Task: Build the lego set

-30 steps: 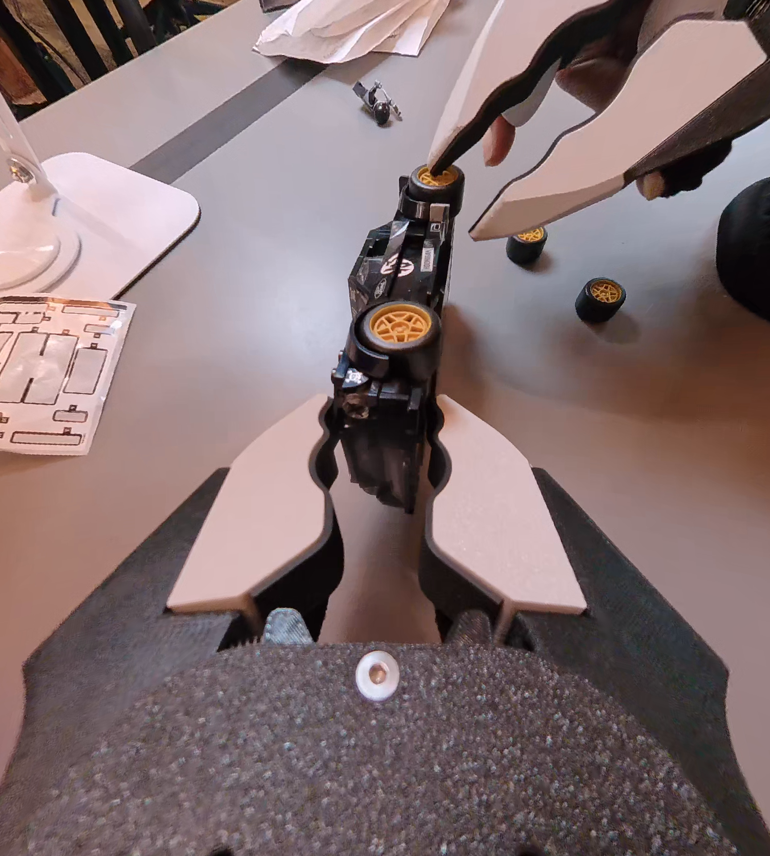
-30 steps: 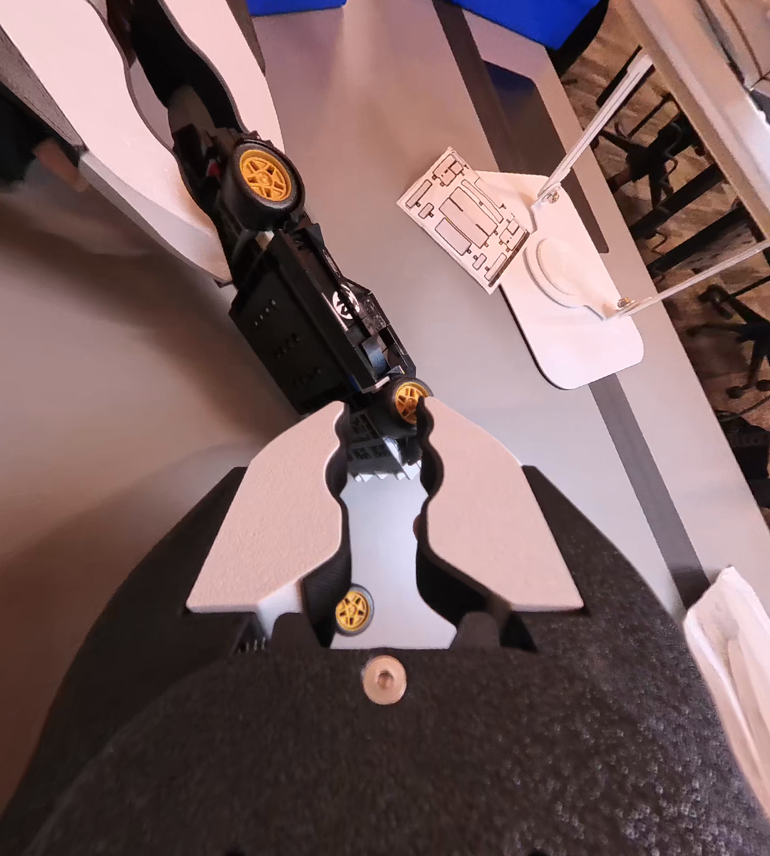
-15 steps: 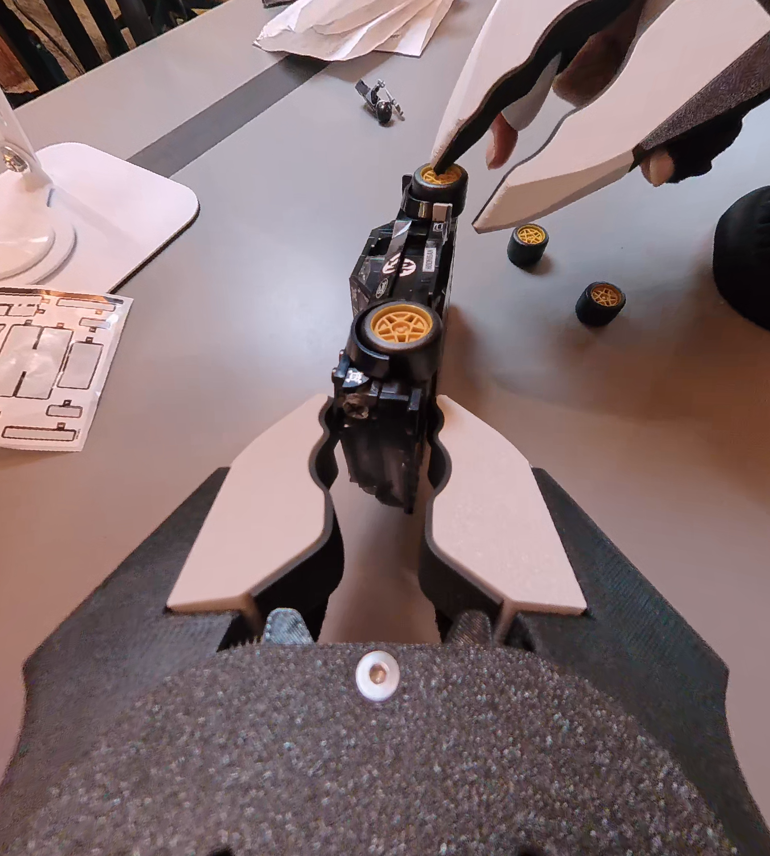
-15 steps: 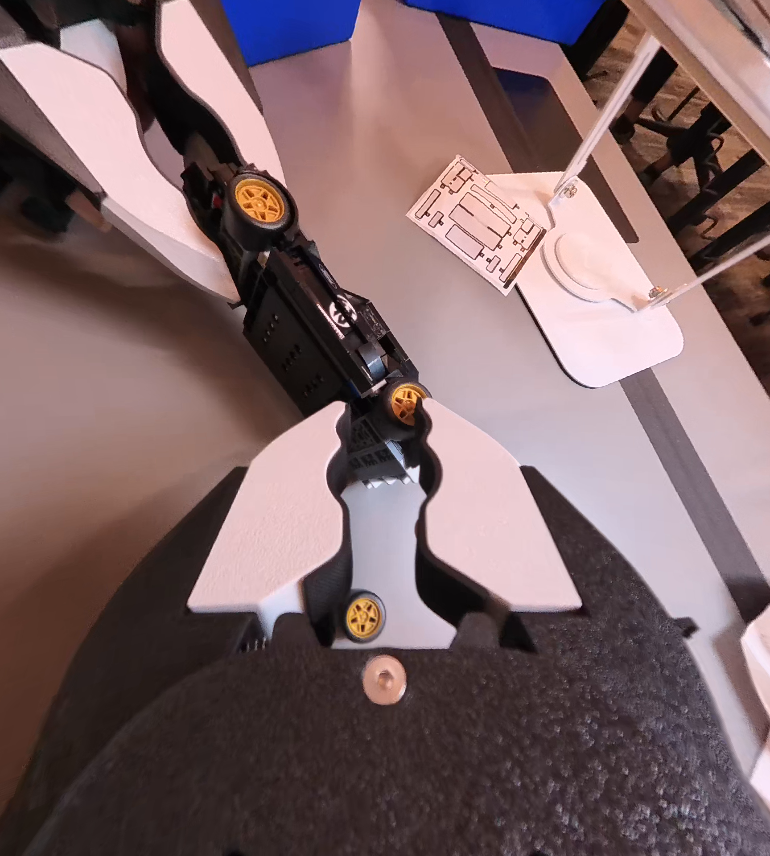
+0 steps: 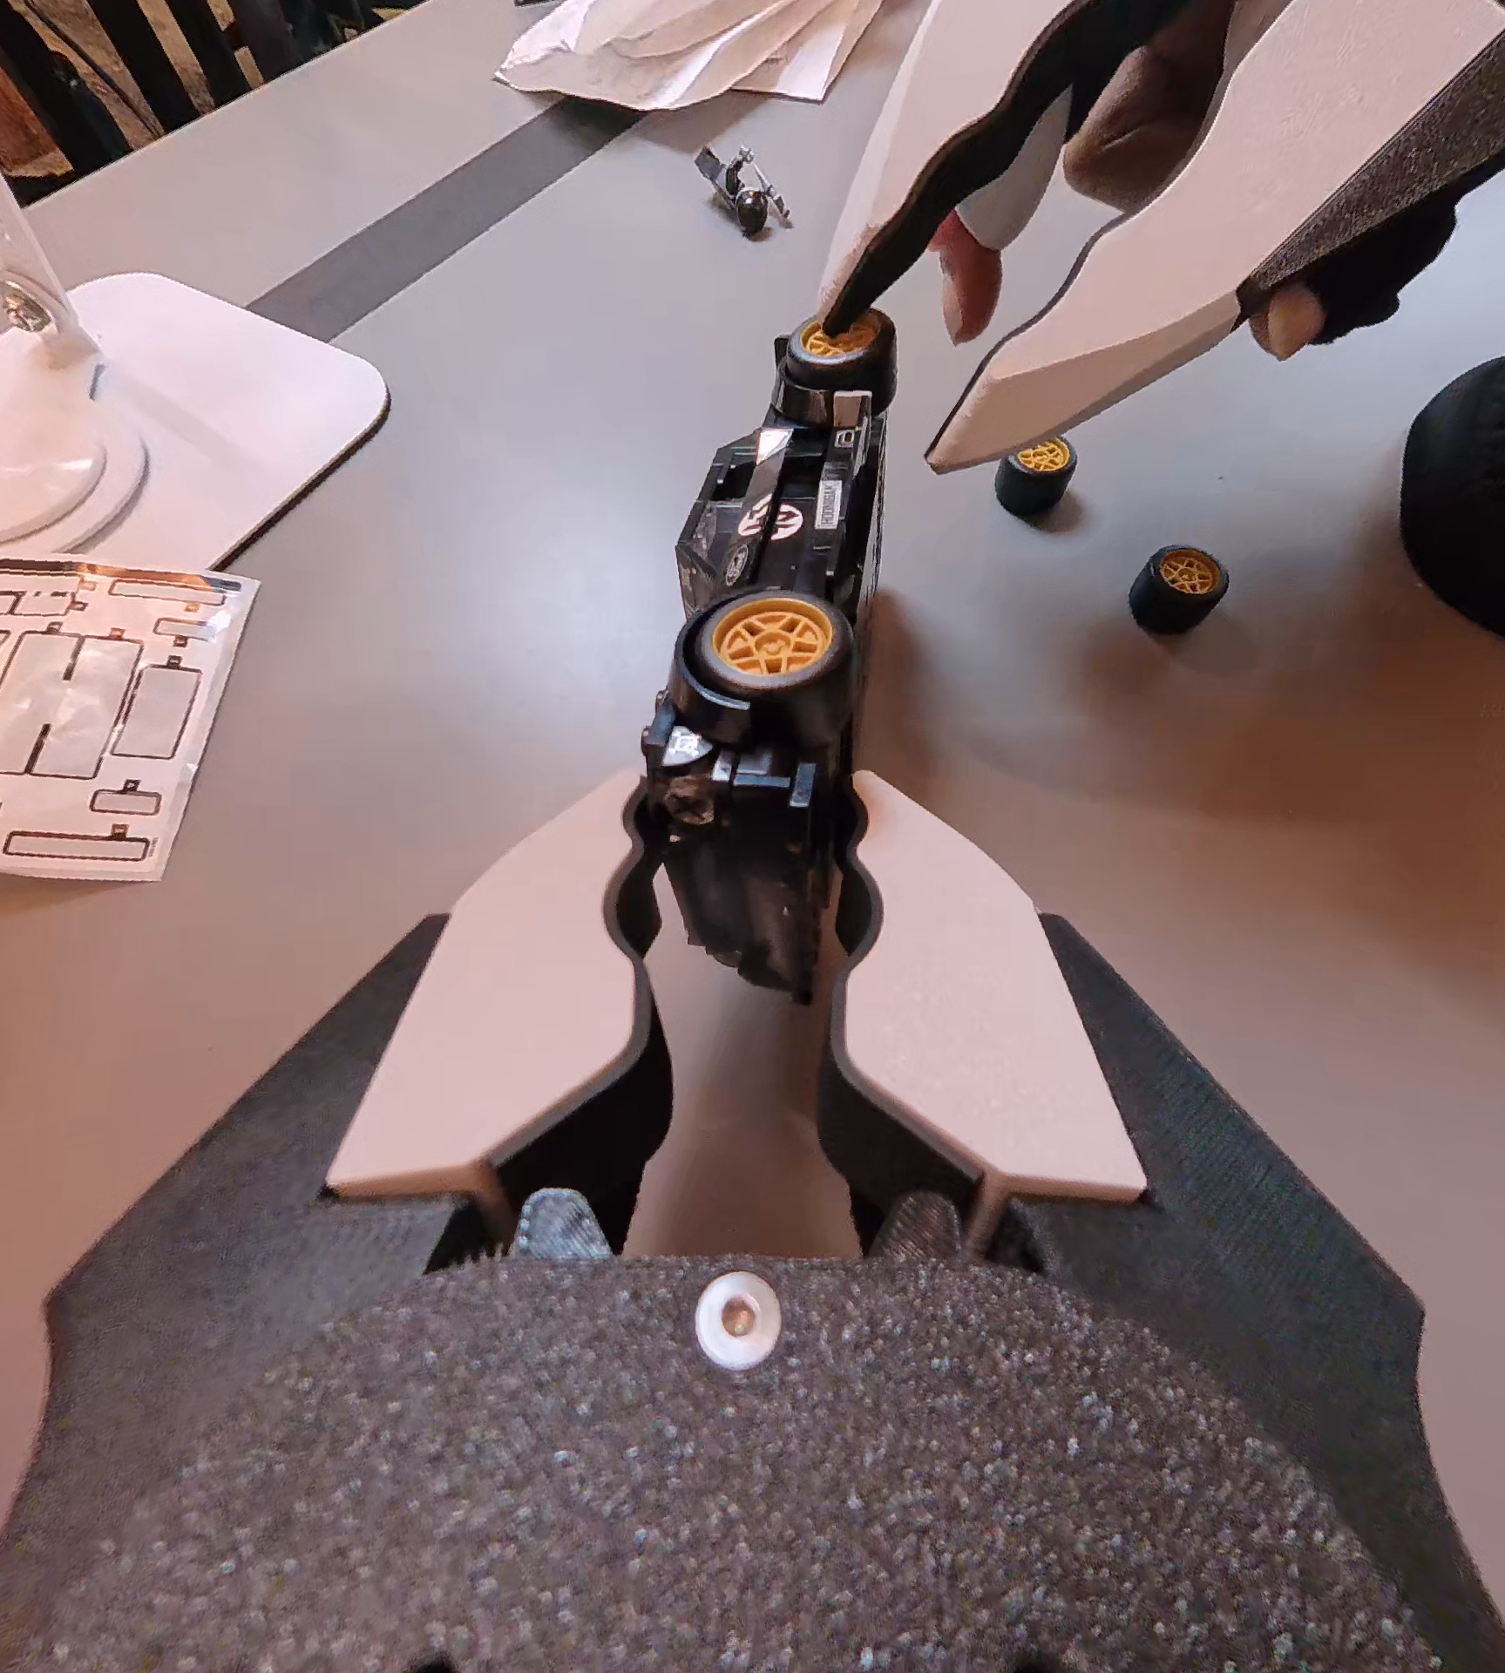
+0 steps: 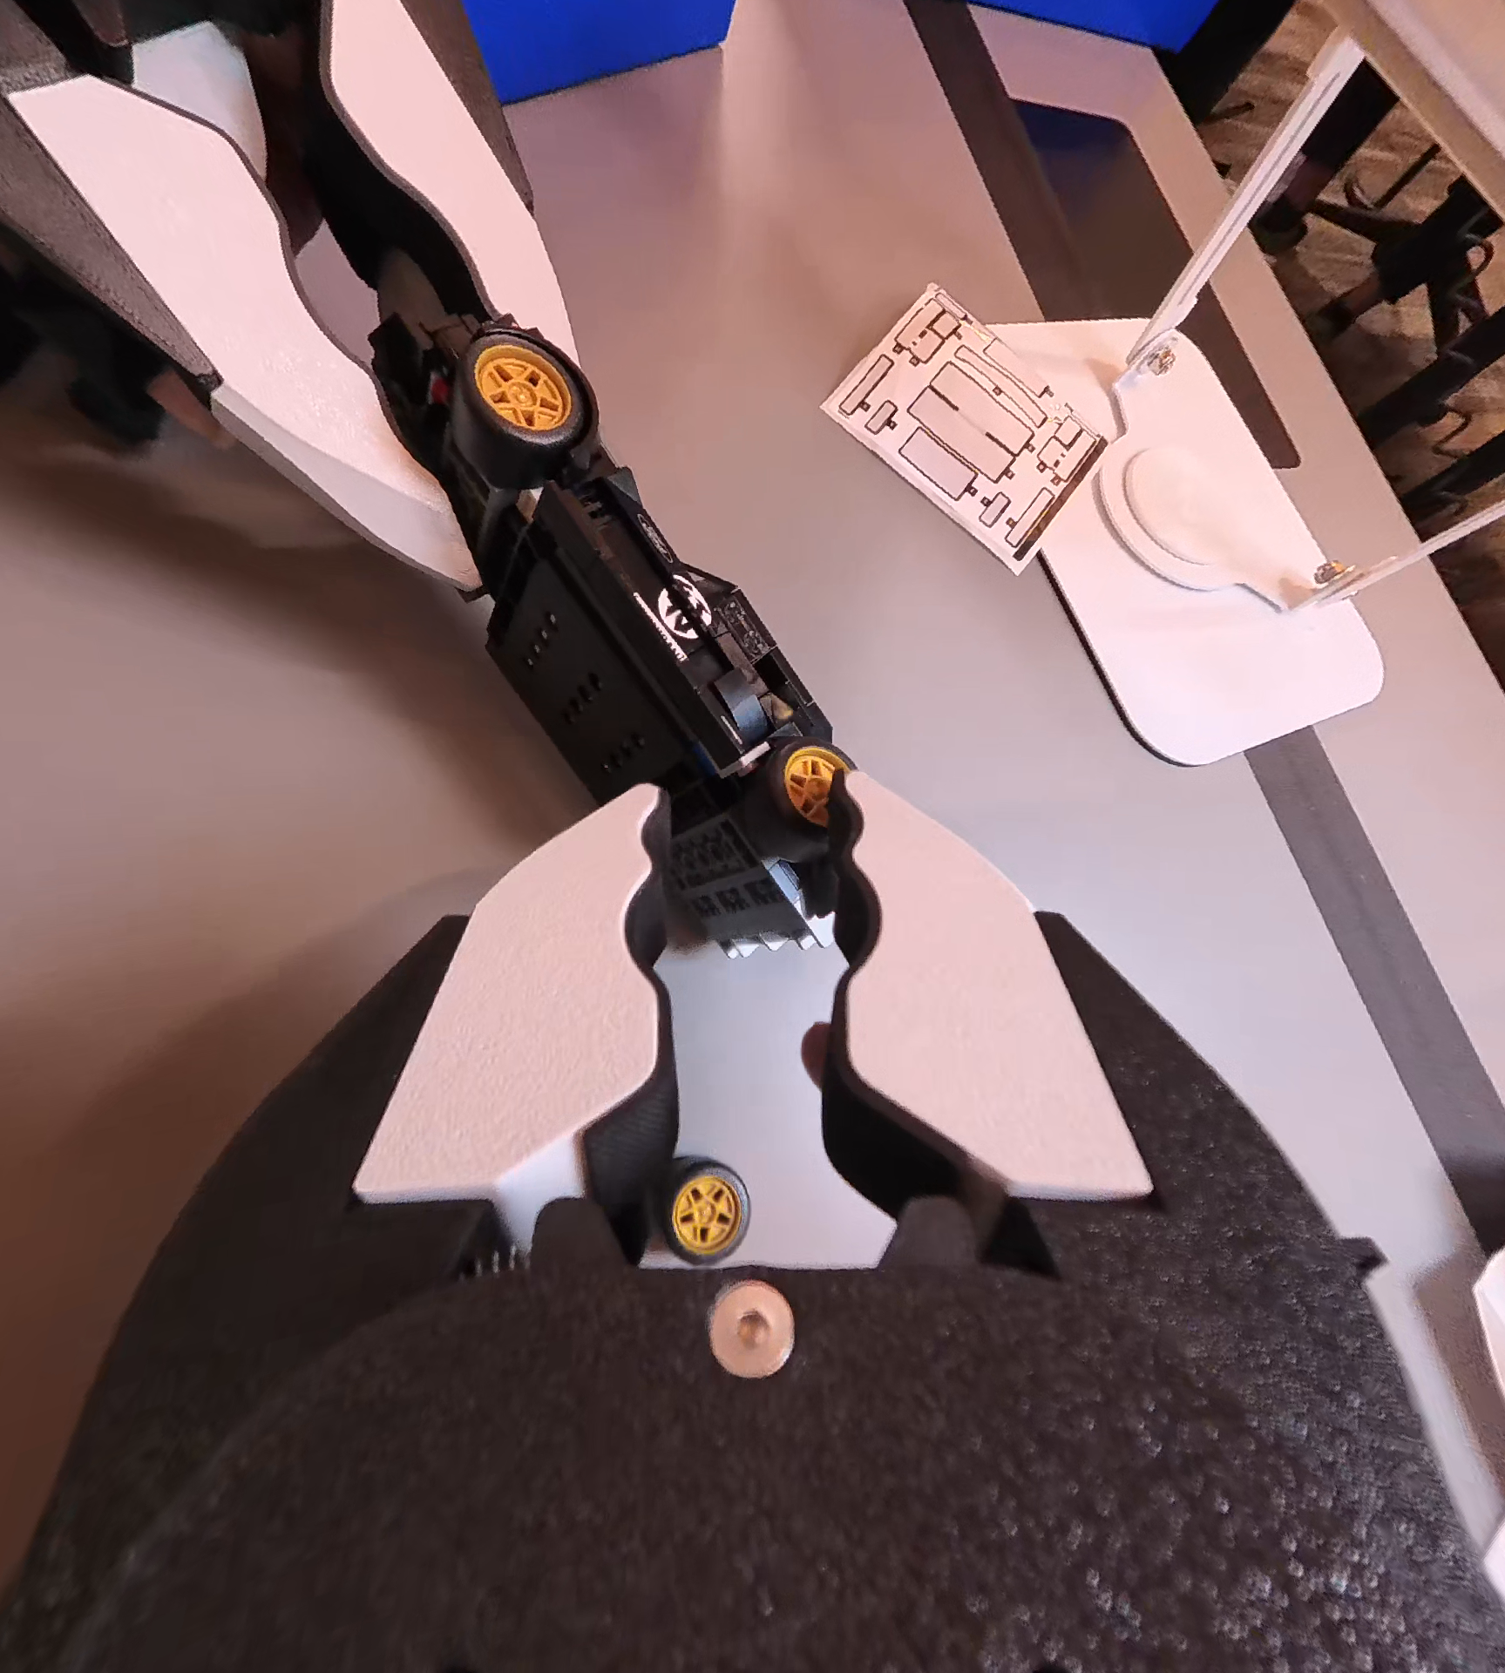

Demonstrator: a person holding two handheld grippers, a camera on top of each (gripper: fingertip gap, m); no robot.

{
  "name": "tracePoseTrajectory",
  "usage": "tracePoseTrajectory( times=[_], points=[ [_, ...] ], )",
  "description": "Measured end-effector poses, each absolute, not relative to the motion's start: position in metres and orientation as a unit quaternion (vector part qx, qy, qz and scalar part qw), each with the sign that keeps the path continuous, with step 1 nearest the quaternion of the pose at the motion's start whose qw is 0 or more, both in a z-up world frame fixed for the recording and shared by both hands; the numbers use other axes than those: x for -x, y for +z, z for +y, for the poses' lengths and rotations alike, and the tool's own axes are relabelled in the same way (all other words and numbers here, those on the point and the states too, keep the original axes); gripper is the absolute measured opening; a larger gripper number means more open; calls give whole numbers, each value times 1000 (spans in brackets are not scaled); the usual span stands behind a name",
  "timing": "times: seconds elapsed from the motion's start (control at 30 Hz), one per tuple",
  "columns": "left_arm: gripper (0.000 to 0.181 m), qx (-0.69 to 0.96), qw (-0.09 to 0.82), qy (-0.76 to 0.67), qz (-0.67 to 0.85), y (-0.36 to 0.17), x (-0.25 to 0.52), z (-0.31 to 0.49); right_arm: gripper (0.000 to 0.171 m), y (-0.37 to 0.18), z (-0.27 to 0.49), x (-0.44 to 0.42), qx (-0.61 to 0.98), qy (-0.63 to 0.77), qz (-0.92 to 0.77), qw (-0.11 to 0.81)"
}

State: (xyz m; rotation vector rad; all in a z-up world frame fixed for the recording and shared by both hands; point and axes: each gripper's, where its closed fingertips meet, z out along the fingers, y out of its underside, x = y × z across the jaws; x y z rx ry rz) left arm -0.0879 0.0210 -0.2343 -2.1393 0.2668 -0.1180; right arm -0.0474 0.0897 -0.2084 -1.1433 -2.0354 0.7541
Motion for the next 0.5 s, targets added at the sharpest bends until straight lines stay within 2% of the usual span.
tracePoseTrajectory(
  times=[0.37,0.43,0.5],
  points=[
    [38,874,473,-53,104,-234,88,21,30,-207,91,48,450,315,-758,351],
    [37,873,473,-51,104,-234,89,21,25,-204,91,48,456,330,-754,340],
    [38,874,473,-49,103,-235,89,21,29,-203,87,44,457,344,-757,315]
  ],
)
